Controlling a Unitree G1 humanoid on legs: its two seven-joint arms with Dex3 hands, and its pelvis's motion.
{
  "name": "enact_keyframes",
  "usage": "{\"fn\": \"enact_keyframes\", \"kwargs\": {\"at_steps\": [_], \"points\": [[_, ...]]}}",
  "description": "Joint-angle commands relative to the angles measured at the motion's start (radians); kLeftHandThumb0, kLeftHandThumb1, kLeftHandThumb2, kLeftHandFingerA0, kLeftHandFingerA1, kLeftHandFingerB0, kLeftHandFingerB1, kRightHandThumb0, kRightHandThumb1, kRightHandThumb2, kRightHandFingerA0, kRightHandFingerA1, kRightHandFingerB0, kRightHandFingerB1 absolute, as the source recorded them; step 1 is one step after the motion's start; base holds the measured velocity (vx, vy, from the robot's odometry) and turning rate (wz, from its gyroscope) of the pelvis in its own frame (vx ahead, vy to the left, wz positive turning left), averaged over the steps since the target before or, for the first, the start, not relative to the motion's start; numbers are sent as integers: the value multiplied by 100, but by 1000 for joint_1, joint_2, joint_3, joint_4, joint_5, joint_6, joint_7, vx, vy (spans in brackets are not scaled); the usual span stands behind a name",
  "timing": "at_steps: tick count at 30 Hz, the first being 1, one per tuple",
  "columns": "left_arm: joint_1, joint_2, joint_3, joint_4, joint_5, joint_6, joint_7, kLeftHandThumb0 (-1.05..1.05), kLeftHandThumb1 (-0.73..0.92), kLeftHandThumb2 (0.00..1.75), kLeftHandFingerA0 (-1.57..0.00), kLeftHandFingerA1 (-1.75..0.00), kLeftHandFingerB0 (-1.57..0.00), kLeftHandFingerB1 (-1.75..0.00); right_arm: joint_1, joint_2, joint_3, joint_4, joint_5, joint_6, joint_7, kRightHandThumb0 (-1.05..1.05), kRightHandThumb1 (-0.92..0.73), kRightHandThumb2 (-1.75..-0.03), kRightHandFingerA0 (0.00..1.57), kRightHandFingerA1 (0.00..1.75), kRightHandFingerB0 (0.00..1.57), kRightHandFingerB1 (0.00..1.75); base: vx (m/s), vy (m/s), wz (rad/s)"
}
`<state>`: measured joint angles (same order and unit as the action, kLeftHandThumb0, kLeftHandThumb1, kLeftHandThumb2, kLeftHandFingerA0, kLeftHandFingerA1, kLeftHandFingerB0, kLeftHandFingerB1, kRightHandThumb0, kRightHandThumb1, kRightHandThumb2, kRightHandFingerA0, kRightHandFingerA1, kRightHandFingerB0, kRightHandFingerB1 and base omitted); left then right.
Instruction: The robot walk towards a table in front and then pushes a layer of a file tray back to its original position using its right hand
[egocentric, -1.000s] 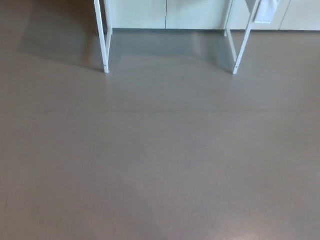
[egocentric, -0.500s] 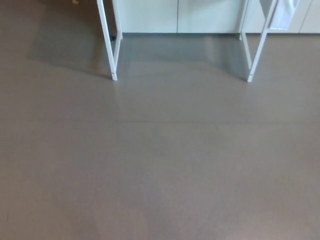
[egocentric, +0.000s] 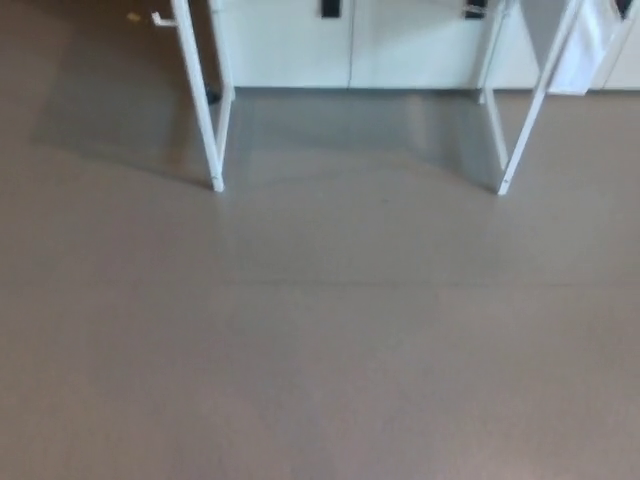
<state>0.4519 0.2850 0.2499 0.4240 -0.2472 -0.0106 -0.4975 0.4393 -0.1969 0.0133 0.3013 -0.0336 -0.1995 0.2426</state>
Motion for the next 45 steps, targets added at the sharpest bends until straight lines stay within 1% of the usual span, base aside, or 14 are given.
{"fn": "enact_keyframes", "kwargs": {"at_steps": [1, 10, 11, 12, 13, 15, 23, 34, 36, 38, 42, 43, 44, 45], "points": [[10, 6, 2, -8, 10, -25, 3, -6, 52, 56, -54, -42, -37, -37, 0, -12, 2, 0, -10, 10, -7, -4, -60, -57, 53, 54, 34, 44, 302, 156, 2], [15, 9, -3, -13, 20, -31, 11, -9, 50, 56, -55, -42, -37, -37, 3, -14, 7, 4, -12, 0, -9, -4, -60, -57, 52, 55, 33, 44, 286, 10, 12], [14, 9, -2, -14, 20, -29, 12, -9, 51, 56, -55, -43, -37, -37, 3, -14, 7, 3, -11, 0, -8, -3, -43, -88, 44, 64, 24, 55, 404, -156, 24], [14, 10, -2, -18, 21, -25, 14, -9, 51, 56, -55, -43, -37, -37, 3, -13, 7, 4, -8, -1, -5, -3, -43, -88, 44, 64, 24, 55, 447, -132, 85], [11, 10, -3, -15, 28, -24, 23, -10, 50, 56, -56, -43, -37, -37, 2, -15, 8, 6, -8, -4, -4, -4, -61, -57, 52, 55, 32, 44, 391, 42, 27], [12, 14, -11, -19, 46, -29, 36, -14, 49, 57, -57, -43, -38, -37, -1, -16, 8, 10, -9, -5, -7, -4, -60, -57, 53, 54, 33, 43, 379, 66, 43], [-2, 17, -10, 5, 41, -55, 25, -13, 49, 56, -58, -43, -38, -37, -16, -18, 10, 11, -12, 6, -8, -6, -60, -57, 52, 55, 33, 44, 280, -39, -5], [0, 15, -8, 5, 39, -65, 20, -14, 48, 57, -61, -45, -39, -39, -16, -18, 10, 6, -7, 20, -4, -4, -60, -57, 53, 53, 34, 43, 413, 111, -12], [-6, 24, -15, 25, 57, -82, 21, -12, 52, 55, -63, -42, -40, -36, -14, -17, 12, 6, -9, 20, -5, -4, -60, -57, 53, 53, 34, 43, 313, -31, 17], [-5, 22, -12, 20, 49, -70, 21, -16, 46, 57, -61, -44, -39, -38, -14, -16, 11, 13, -3, 10, 0, -5, -60, -57, 52, 55, 33, 44, 255, -107, 18], [-7, 23, -10, 27, 44, -80, 11, -15, 47, 57, -60, -45, -39, -39, -11, -22, 16, 11, -17, 3, -6, -7, -60, -57, 52, 53, 34, 43, 351, -198, 25], [-9, 23, -12, 29, 52, -82, 23, -12, 50, 54, -65, -43, -43, -37, -10, -20, 14, 6, -12, 14, -5, -6, -41, -86, 44, 63, 25, 55, 517, -334, 50], [-9, 23, -13, 31, 56, -83, 28, -12, 50, 54, -65, -43, -43, -37, -10, -20, 14, 3, -9, 19, -4, -6, -41, -86, 44, 63, 25, 55, 493, -311, 58], [-9, 23, -14, 30, 56, -87, 25, -12, 51, 54, -65, -43, -43, -37, -11, -22, 16, 0, -15, 20, -8, -5, -60, -57, 52, 53, 34, 43, 338, -204, 32]]}}
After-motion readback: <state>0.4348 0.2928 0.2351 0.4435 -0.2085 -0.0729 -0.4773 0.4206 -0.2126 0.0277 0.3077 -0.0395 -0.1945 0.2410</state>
